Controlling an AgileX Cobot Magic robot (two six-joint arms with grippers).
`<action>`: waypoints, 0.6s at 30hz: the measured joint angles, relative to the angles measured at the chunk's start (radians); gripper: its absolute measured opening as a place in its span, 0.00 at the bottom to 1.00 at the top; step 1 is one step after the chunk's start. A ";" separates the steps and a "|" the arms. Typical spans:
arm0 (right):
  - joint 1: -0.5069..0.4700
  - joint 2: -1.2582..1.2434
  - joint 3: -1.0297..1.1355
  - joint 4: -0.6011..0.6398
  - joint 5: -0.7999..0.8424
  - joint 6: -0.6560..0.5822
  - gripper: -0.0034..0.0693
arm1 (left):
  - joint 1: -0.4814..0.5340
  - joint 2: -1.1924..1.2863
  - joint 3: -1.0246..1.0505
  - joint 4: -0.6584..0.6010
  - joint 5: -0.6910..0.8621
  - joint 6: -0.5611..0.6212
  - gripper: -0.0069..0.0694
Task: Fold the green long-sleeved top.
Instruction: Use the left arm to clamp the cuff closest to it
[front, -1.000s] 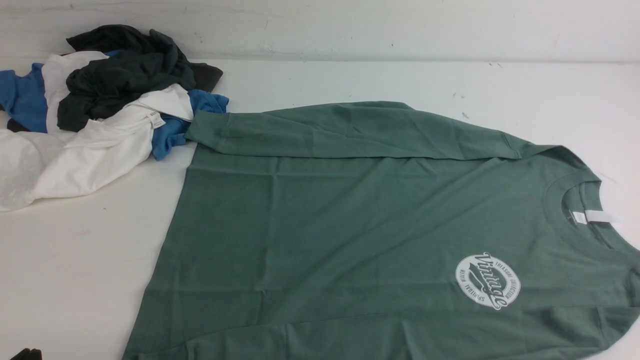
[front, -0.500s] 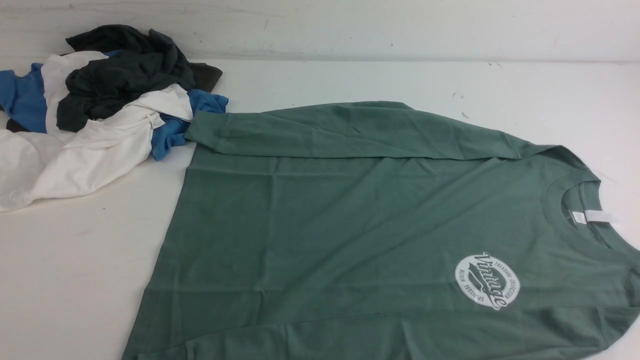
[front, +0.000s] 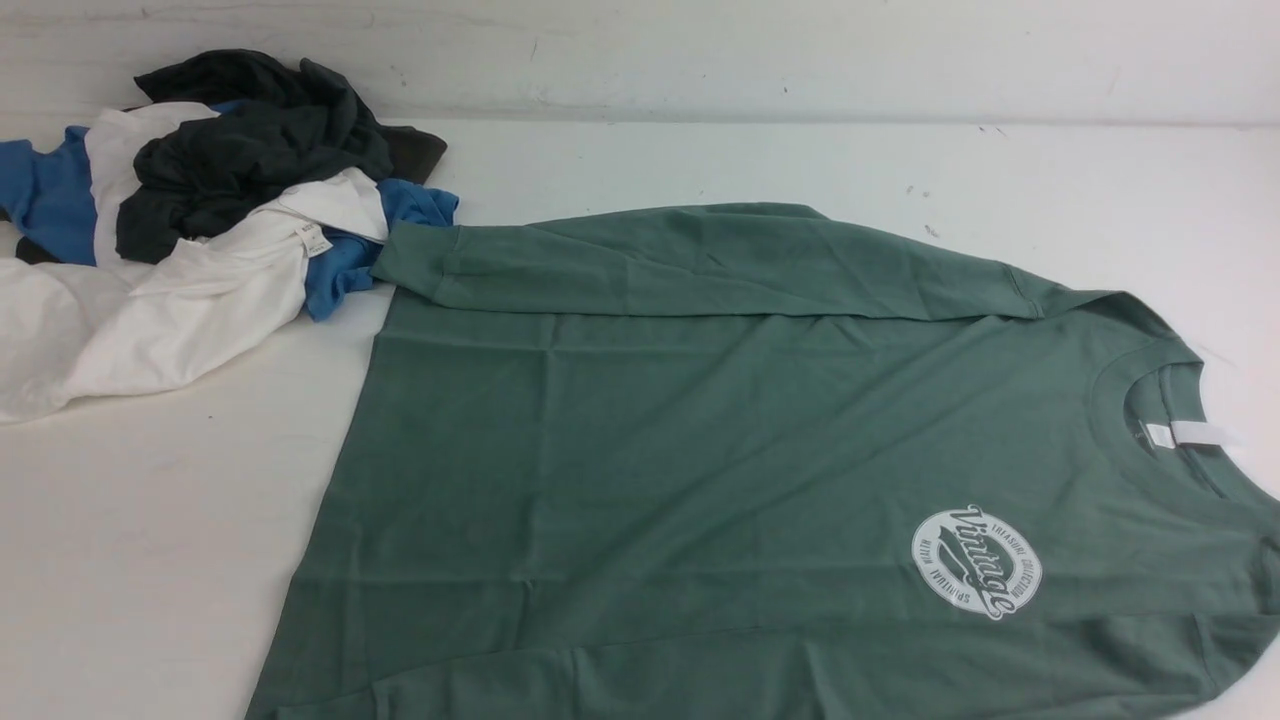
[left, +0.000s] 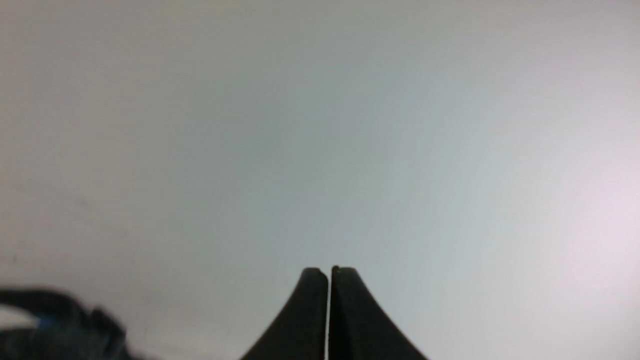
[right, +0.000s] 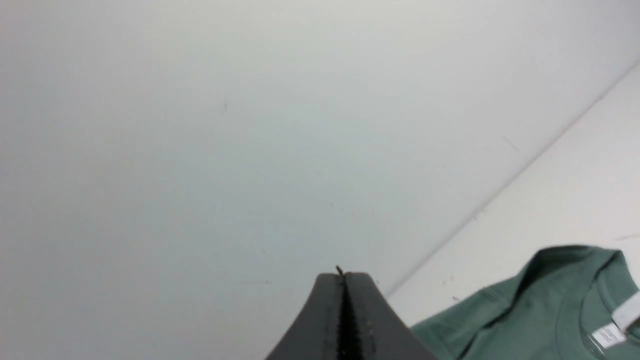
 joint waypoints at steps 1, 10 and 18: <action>0.002 0.000 -0.008 -0.002 0.013 0.002 0.03 | 0.000 0.061 -0.043 0.021 0.112 0.012 0.09; 0.130 0.212 -0.549 -0.166 0.697 -0.203 0.03 | -0.008 0.755 -0.225 0.189 0.823 0.052 0.09; 0.230 0.641 -0.880 -0.108 1.221 -0.546 0.03 | -0.269 1.051 -0.196 0.429 0.849 -0.086 0.09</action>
